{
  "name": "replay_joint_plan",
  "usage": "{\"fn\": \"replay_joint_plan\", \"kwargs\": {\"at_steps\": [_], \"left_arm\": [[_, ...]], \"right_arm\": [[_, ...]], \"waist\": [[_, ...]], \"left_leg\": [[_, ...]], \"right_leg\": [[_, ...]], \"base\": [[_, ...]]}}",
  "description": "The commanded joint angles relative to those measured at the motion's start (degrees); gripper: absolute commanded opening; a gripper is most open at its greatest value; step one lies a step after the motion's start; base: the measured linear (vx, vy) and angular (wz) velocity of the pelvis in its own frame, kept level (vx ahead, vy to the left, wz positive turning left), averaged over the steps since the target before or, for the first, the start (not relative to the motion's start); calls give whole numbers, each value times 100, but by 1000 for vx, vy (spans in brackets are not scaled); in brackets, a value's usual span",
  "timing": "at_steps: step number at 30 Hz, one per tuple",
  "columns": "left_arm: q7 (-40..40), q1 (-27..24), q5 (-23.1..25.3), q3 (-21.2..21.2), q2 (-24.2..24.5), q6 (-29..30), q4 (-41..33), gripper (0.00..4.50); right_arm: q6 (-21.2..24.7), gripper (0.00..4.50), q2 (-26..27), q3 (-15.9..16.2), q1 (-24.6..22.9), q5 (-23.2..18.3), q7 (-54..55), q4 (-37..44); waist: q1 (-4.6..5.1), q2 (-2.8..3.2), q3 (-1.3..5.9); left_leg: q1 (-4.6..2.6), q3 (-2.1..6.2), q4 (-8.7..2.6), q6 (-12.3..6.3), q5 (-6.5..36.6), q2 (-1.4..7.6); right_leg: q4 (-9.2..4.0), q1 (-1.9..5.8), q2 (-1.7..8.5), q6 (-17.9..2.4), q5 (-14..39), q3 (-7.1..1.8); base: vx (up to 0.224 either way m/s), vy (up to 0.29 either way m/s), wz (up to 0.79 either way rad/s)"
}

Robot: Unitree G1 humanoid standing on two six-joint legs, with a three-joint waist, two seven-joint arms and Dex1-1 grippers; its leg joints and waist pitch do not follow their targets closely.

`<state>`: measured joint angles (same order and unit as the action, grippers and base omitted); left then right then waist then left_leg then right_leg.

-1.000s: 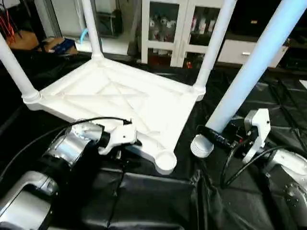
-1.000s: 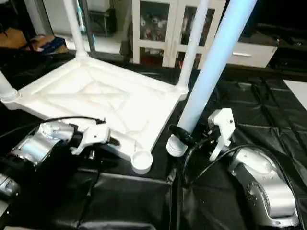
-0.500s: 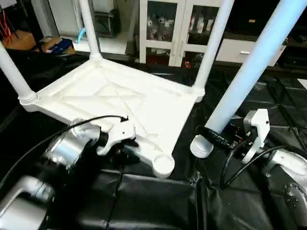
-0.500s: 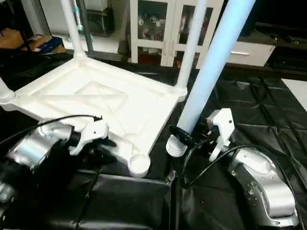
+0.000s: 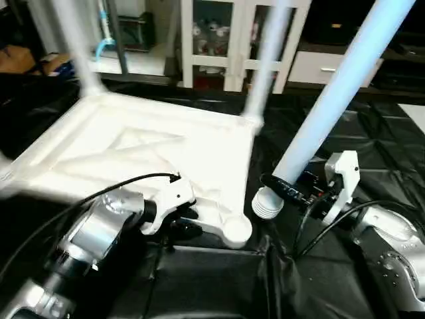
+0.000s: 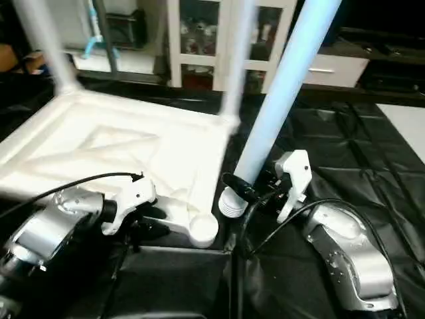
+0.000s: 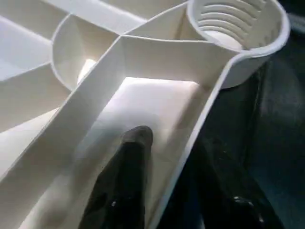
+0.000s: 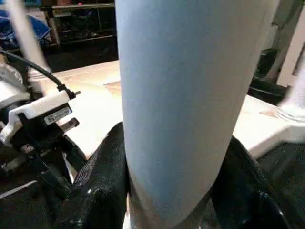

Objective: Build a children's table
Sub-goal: Move to table, then insert table leg to table base

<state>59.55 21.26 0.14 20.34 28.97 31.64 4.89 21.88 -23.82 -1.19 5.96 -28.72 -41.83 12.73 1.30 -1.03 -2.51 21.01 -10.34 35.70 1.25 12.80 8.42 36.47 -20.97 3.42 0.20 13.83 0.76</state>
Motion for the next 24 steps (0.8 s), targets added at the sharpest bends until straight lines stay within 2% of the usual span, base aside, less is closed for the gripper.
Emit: {"fn": "replay_joint_plan", "kwargs": {"at_steps": [1, 3, 5, 7, 9, 10, 12, 13, 14, 15, 18, 19, 20, 21, 22, 23, 24], "left_arm": [[-549, -295, 157, -149, -9, 489, 131, 120], [-713, -394, 194, -213, -74, 703, -32, 112], [-835, -465, 266, -222, -90, 882, -176, 108], [-981, -557, 370, -207, -99, 1103, -343, 96], [-1024, -637, 338, -177, -125, 1242, -468, 93], [-1052, -683, 313, -154, -172, 1241, -523, 91], [-1075, -697, 285, -143, -203, 1244, -575, 89], [-1063, -688, 262, -61, -248, 813, -594, 88], [-1103, -687, 261, -54, -277, 776, -611, 88], [-1103, -687, 261, -54, -277, 776, -611, 88], [-1227, -594, 390, 62, -284, 502, -570, 88], [-1256, -575, 407, 74, -292, 483, -558, 88], [-1313, -542, 450, 118, -315, 384, -590, 88], [-1502, -500, 625, 206, -335, 358, -616, 88], [-1649, -466, 776, 288, -347, 432, -641, 88], [-1710, -431, 835, 332, -372, 550, -641, 88], [-1710, -415, 833, 352, -398, 595, -648, 88]], "right_arm": [[119, 182, 97, 15, 140, -75, 144, -76], [243, 182, 233, -12, 213, -178, 271, -143], [361, 182, 353, -46, 281, -278, 388, -203], [552, 182, 511, -63, 382, -411, 524, -307], [583, 182, 612, 0, 501, -353, 586, -463], [634, 182, 699, 32, 627, -324, 655, -613], [655, 182, 741, 38, 711, -299, 688, -688], [668, 182, 783, 66, 915, -221, 701, -844], [673, 182, 786, 80, 980, -198, 684, -889], [673, 182, 786, 80, 980, -198, 684, -889], [590, 182, 703, 247, 1150, -134, 369, -996], [559, 182, 680, 290, 1177, -104, 303, -1022], [496, 182, 655, 353, 1268, -70, 153, -1116], [490, 182, 670, 373, 1349, -111, 32, -1199], [488, 182, 658, 392, 1392, -118, -34, -1235], [486, 182, 634, 417, 1421, -113, -89, -1251], [485, 182, 606, 429, 1430, -115, -134, -1248]], "waist": [[-47, -45, 221], [-43, -47, 212], [-16, -36, 217], [-28, -47, 227], [-32, -55, 218], [-20, -80, 219], [-37, -62, 222], [-19, -176, 219], [-35, -115, 229], [-48, -99, 223], [-59, -153, 228], [-61, -142, 228], [-67, -167, 224], [-65, -157, 217], [-70, -197, 211], [-81, -181, 216], [-85, -203, 224]], "left_leg": [[-5, 248, -534, -217, 935, 485], [-45, 238, -531, -179, 1045, 479], [-18, 253, -543, -167, 947, 483], [-60, 231, -525, -162, 963, 481], [-44, 228, -536, -175, 879, 475], [-48, 222, -544, -156, 888, 476], [-62, 216, -538, -160, 845, 477], [-48, 203, -539, -199, 825, 474], [-51, 213, -535, -213, 789, 471], [-78, 199, -528, -210, 749, 481], [-63, 195, -533, -246, 613, 487], [-62, 200, -530, -252, 631, 486], [-71, 189, -527, -253, 649, 488], [-60, 198, -537, -234, 736, 489], [-72, 191, -538, -195, 833, 504], [-77, 196, -537, -172, 829, 510], [-82, 196, -536, -144, 747, 516]], "right_leg": [[-480, 177, 525, -1507, 808, -232], [-531, 122, 513, -1425, 1066, -243], [-501, 141, 515, -1466, 899, -243], [-514, 114, 496, -1461, 849, -247], [-510, 118, 489, -1461, 752, -243], [-515, 113, 486, -1463, 772, -235], [-510, 106, 488, -1449, 734, -238], [-530, 111, 480, -1419, 756, -235], [-511, 119, 500, -1407, 790, -235], [-515, 87, 490, -1391, 725, -240], [-487, 104, 490, -1354, 531, -236], [-485, 102, 492, -1362, 527, -232], [-493, 96, 492, -1362, 535, -233], [-498, 97, 500, -1373, 647, -231], [-520, 87, 508, -1353, 768, -241], [-508, 90, 517, -1355, 766, -245], [-497, 92, 510, -1362, 655, -240]], "base": [[0, 0, 0], [0, 0, 0], [0, 0, 0], [0, 0, 0], [0, 0, 0], [0, 0, 0], [0, 0, 0], [0, 0, 0], [0, 0, 0], [0, 0, 0], [0, 0, 0], [0, 0, 0], [0, 0, 0], [0, 0, 0], [0, 0, 0], [0, 0, 0], [0, 0, 0]]}}
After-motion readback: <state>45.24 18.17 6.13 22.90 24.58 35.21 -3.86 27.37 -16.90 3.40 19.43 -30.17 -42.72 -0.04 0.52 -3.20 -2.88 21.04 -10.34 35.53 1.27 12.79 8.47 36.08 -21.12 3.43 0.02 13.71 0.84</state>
